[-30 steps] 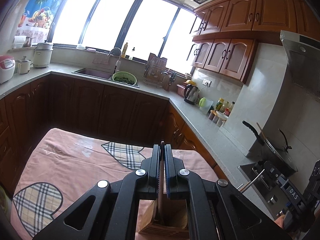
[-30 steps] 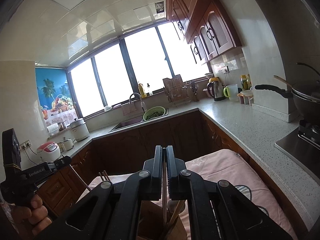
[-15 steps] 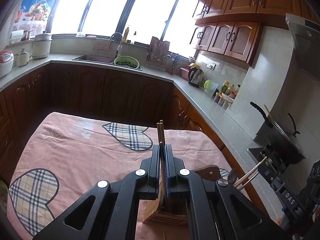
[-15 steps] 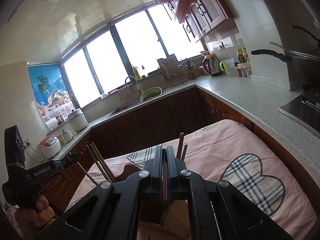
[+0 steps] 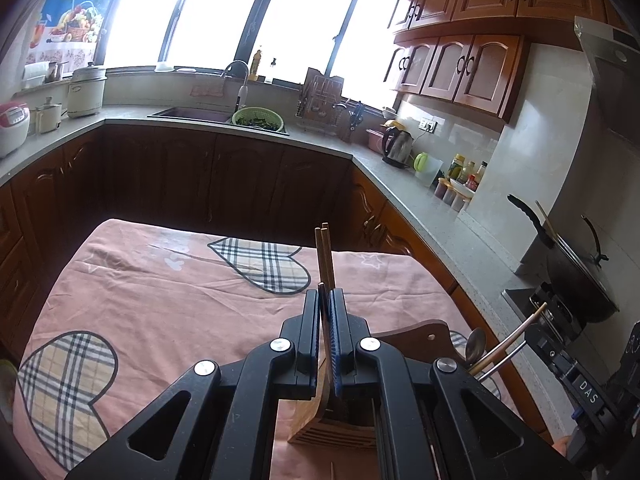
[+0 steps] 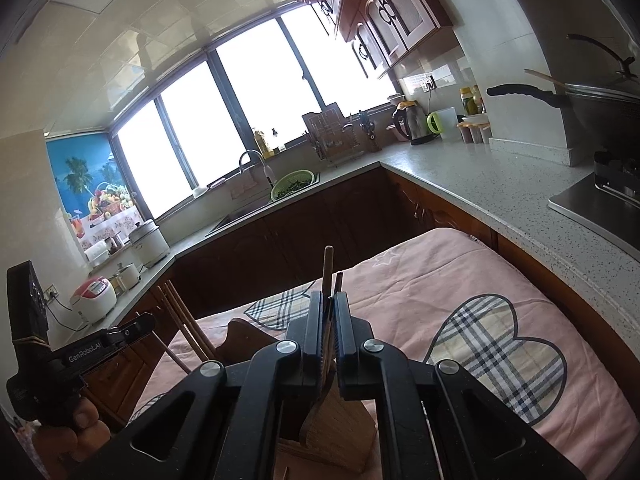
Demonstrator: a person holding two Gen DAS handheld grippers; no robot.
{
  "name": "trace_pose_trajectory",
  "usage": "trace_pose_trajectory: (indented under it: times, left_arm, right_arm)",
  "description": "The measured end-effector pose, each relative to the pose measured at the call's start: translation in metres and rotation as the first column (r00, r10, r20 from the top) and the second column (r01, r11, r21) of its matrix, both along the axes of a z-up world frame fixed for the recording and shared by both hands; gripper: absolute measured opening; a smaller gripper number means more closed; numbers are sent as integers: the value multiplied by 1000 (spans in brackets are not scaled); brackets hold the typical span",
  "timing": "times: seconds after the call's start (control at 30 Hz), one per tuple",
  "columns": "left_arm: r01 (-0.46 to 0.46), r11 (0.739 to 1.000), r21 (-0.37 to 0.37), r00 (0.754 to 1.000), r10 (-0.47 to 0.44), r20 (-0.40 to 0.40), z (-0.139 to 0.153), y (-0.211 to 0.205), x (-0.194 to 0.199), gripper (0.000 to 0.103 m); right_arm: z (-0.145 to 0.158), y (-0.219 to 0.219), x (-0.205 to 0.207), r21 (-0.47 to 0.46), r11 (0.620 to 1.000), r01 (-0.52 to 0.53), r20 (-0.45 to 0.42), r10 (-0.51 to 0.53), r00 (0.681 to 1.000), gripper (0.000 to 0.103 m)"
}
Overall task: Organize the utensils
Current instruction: 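Lift both held chopsticks and carry them over the wooden holder, then open both tools to drop the chopsticks into the holder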
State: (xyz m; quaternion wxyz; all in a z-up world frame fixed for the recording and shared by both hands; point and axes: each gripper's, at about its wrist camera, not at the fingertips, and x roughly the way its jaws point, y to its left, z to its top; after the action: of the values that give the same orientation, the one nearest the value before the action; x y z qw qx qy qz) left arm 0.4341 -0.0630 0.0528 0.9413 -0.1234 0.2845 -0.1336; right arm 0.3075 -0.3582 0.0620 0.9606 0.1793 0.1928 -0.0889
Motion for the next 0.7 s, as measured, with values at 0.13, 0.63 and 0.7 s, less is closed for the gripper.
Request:
trace_pose_trajectory:
  times: [0.13, 0.63, 0.7]
  left_arm:
    - [-4, 1000, 15, 1000, 4, 4, 0, -5, 0, 4]
    - [-6, 1000, 27, 1000, 6, -4, -2, -8, 7, 5]
    - [-3, 1000, 25, 1000, 3, -11, -3, -8, 9, 5]
  right_arm:
    - [0, 0, 1, -6, 1000, -3, -1, 3, 1000, 4]
    - [-2, -1, 4, -3, 1000, 1, -4, -1, 1000, 5]
    - [-2, -1, 5, -2, 1000, -1, -5, 1, 1000, 5]
